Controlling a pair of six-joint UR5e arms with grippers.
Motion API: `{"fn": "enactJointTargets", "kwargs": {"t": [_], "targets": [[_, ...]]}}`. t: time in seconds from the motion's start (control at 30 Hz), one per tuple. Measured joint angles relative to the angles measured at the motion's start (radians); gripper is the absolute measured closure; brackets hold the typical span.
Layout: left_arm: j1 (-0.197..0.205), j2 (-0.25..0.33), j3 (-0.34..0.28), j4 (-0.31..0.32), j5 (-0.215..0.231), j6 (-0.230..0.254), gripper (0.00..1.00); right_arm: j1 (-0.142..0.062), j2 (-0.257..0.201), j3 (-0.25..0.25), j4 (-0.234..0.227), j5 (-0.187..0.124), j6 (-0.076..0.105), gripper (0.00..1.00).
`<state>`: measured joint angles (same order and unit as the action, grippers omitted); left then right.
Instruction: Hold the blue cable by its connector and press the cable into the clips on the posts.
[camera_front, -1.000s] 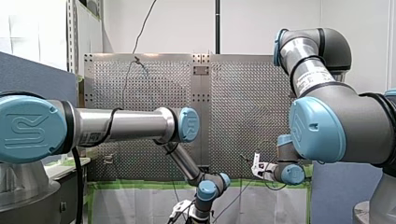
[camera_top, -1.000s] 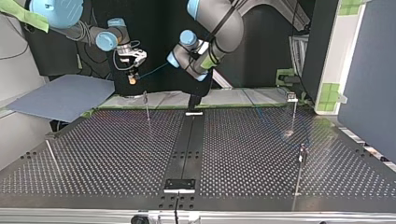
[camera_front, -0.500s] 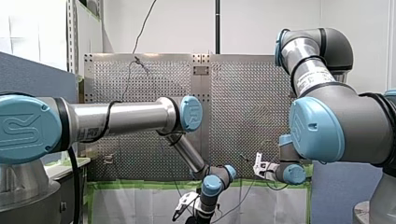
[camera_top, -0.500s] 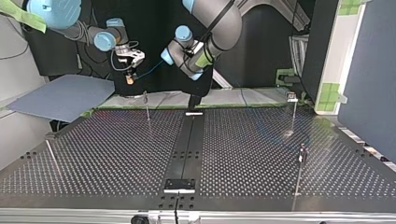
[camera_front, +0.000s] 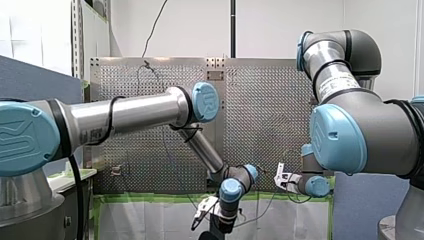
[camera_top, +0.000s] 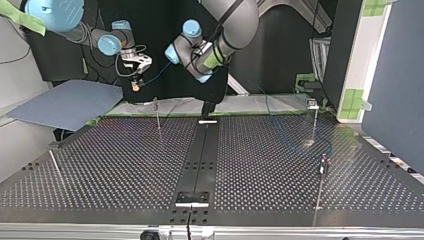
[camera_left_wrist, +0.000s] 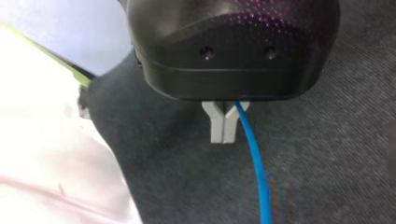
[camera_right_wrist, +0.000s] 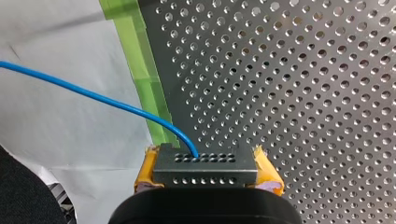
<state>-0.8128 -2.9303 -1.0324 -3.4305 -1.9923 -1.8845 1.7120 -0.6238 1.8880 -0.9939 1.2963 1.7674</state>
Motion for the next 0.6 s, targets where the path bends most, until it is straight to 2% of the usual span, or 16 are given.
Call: {"fn": "enactJointTargets", "kwargs": {"t": [0.23,0.6], "targets": [[-0.017,0.061,-0.020,0.061,-0.007,-0.010,1.00,-0.005,0.000,-0.001,0.000,0.000,0.003,1.00],[-0.029,0.158,-0.021,0.159,-0.042,-0.046,1.00,-0.010,0.000,-0.002,0.000,0.000,0.012,1.00]]}}
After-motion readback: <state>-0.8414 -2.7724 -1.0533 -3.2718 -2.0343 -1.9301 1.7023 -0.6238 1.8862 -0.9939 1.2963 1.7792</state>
